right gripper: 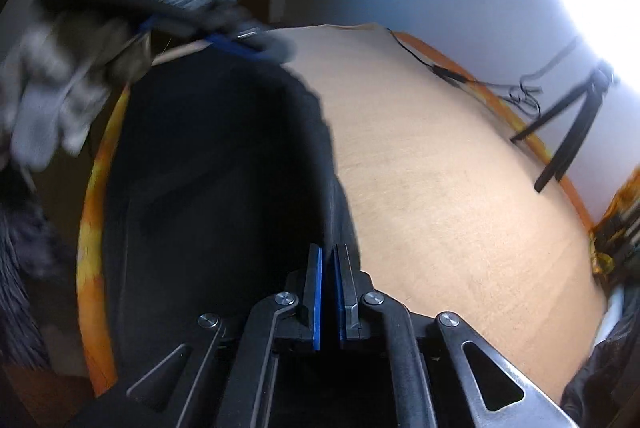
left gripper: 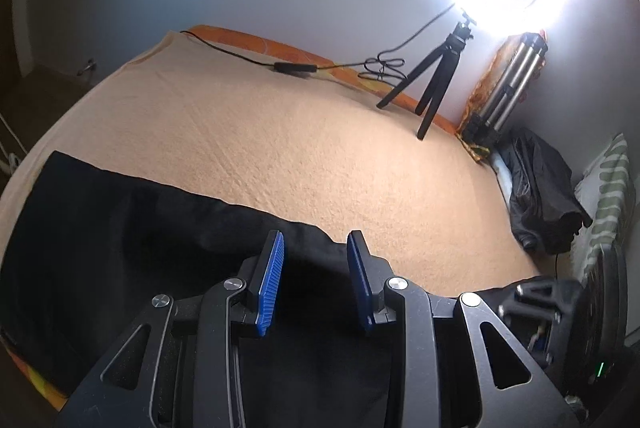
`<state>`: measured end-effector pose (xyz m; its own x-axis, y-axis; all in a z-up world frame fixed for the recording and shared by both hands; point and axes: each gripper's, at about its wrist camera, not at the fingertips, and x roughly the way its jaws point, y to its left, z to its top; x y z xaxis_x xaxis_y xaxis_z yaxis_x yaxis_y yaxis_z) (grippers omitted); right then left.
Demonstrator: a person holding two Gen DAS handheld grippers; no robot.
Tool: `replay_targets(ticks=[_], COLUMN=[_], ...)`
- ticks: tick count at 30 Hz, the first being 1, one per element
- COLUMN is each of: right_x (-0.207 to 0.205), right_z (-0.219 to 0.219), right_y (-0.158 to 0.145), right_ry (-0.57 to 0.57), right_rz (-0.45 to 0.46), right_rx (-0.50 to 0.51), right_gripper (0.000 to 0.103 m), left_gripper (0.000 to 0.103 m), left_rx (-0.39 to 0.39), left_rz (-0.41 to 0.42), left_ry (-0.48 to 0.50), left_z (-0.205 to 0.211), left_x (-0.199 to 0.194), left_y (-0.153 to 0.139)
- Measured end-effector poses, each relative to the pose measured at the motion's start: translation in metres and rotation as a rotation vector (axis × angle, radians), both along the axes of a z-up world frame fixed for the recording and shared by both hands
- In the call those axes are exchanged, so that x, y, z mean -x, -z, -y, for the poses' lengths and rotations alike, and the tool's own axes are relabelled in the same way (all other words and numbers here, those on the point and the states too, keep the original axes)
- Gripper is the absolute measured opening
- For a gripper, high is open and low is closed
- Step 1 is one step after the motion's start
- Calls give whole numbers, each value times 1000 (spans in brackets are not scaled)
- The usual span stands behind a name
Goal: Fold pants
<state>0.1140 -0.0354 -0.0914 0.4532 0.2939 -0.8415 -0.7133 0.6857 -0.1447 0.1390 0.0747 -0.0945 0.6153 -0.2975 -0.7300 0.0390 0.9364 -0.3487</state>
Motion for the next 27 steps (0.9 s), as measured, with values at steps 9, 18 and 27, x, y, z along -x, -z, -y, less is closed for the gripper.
replay_targets(ticks=[9, 18, 27], right_x=[13, -54, -109], right_z=[-4, 21, -9], right_y=[12, -21, 31], right_ry=[-38, 69, 97], right_rz=[-38, -229, -480], right_rx=[20, -313, -348], right_gripper=[13, 45, 32], left_gripper=[31, 31, 31], left_rx=[-102, -141, -162], left_rz=[-125, -128, -52], left_ry=[47, 48, -49], left_z=[15, 17, -18], left_x=[-3, 3, 16], left_y=[40, 46, 18])
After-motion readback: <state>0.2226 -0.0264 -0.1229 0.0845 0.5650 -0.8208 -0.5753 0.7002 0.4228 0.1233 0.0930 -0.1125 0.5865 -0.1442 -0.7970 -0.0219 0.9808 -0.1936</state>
